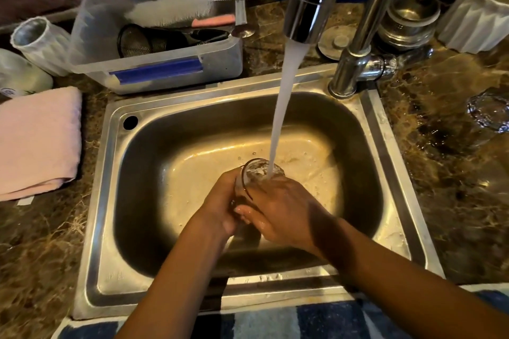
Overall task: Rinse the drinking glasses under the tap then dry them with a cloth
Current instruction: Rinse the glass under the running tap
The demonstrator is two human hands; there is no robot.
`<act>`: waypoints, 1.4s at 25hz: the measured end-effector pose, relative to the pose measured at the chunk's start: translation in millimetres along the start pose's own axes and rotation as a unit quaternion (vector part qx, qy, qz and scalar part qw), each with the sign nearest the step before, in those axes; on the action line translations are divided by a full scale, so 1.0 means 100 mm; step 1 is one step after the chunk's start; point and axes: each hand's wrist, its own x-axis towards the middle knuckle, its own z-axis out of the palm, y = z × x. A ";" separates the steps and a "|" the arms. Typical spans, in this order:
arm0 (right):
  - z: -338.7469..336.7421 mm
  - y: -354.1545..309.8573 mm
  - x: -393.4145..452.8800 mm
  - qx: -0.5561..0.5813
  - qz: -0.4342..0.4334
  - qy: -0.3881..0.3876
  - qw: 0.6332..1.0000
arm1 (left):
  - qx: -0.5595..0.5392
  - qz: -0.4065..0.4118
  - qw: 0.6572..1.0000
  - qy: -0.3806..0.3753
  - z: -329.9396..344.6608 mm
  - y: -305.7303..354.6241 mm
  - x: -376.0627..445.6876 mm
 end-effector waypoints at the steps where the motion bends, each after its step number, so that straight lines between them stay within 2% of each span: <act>1: 0.03 0.03 0.01 0.011 0.012 0.023 1.000 | -0.017 0.006 1.000 -0.010 0.01 -0.05 -0.04; 2: 0.10 0.02 0.02 0.004 0.015 0.061 0.998 | -0.029 0.041 0.999 -0.008 0.03 -0.14 -0.05; 3: 0.15 0.02 0.08 0.059 0.080 0.123 0.987 | -0.029 0.103 0.994 0.012 0.05 -0.27 -0.02; 4: 0.18 -0.02 0.14 0.132 0.144 0.214 0.957 | -0.021 0.161 0.986 0.044 0.09 -0.35 0.02; 5: 0.22 -0.04 0.17 0.193 0.177 0.265 0.928 | -0.020 0.207 0.976 0.062 0.12 -0.40 0.05; 6: 0.23 -0.05 0.16 0.170 0.166 0.264 0.935 | -0.023 0.209 0.976 0.062 0.12 -0.38 0.07; 7: 0.23 -0.01 0.15 0.061 0.106 0.218 0.968 | -0.044 0.166 0.984 0.045 0.12 -0.29 0.06; 8: 0.22 0.02 0.10 -0.063 0.024 0.148 0.987 | -0.051 0.094 0.994 0.021 0.10 -0.19 0.04; 9: 0.17 0.07 0.05 -0.155 -0.050 0.097 0.982 | -0.037 0.020 0.999 0.009 0.08 -0.09 0.02; 10: 0.09 0.13 0.04 -0.183 -0.089 0.061 0.977 | -0.014 -0.027 0.999 0.010 0.04 -0.04 0.01; 11: 0.05 0.16 0.04 -0.167 -0.101 0.060 0.979 | 0.003 -0.040 0.999 0.021 0.03 -0.03 -0.01; 13: 0.09 0.11 0.03 -0.069 -0.040 0.170 0.982 | -0.008 0.031 0.999 0.043 0.09 -0.06 -0.01; 15: 0.22 -0.03 0.05 0.122 0.092 0.306 0.940 | 0.065 0.185 0.975 0.106 0.15 -0.12 0.04; 16: 0.22 -0.08 0.09 0.236 0.179 0.301 0.906 | 0.129 0.270 0.943 0.146 0.16 -0.15 0.04; 17: 0.18 -0.06 0.15 0.347 0.256 0.260 0.864 | 0.188 0.352 0.902 0.167 0.14 -0.18 0.04; 18: 0.10 -0.02 0.20 0.440 0.308 0.216 0.815 | 0.239 0.418 0.860 0.168 0.13 -0.21 0.05; 19: 0.03 0.06 0.25 0.496 0.335 0.166 0.784 | 0.278 0.464 0.826 0.158 0.12 -0.26 0.05; 20: -0.01 0.12 0.27 0.520 0.337 0.127 0.775 | 0.302 0.489 0.804 0.154 0.13 -0.31 0.04; 21: -0.01 0.13 0.27 0.504 0.328 0.122 0.789 | 0.313 0.494 0.795 0.161 0.16 -0.35 0.03; 22: 0.02 0.14 0.24 0.474 0.298 0.149 0.815 | 0.307 0.480 0.803 0.178 0.20 -0.36 0.05; 23: 0.07 0.15 0.19 0.442 0.247 0.197 0.840 | 0.287 0.438 0.829 0.195 0.24 -0.35 0.05; 25: 0.18 0.21 0.09 0.320 0.109 0.296 0.893 | 0.248 0.268 0.913 0.182 0.31 -0.21 0.08; 26: 0.23 0.27 0.06 0.251 0.035 0.333 0.908 | 0.239 0.175 0.943 0.155 0.33 -0.13 0.08; 27: 0.28 0.30 0.03 0.208 -0.009 0.348 0.914 | 0.236 0.116 0.956 0.128 0.33 -0.08 0.08; 28: 0.32 0.31 0.04 0.202 -0.011 0.350 0.915 | 0.239 0.109 0.957 0.121 0.32 -0.05 0.08; 29: 0.34 0.29 0.06 0.259 0.022 0.342 0.903 | 0.248 0.152 0.947 0.135 0.31 -0.07 0.07; 30: 0.30 0.24 0.10 0.386 0.091 0.313 0.863 | 0.264 0.226 0.924 0.158 0.29 -0.10 0.06; 31: 0.24 0.21 0.14 0.525 0.180 0.242 0.796 | 0.303 0.319 0.880 0.178 0.26 -0.15 0.05; 32: 0.17 0.21 0.17 0.599 0.260 0.150 0.742 | 0.362 0.406 0.817 0.190 0.21 -0.19 0.05; 33: 0.10 0.24 0.18 0.628 0.312 0.070 0.709 | 0.413 0.468 0.758 0.192 0.18 -0.24 0.02; 34: 0.06 0.28 0.20 0.618 0.331 0.031 0.713 | 0.437 0.491 0.729 0.192 0.16 -0.28 0.02; 35: 0.06 0.31 0.21 0.589 0.314 0.044 0.743 | 0.418 0.474 0.750 0.196 0.15 -0.30 0.03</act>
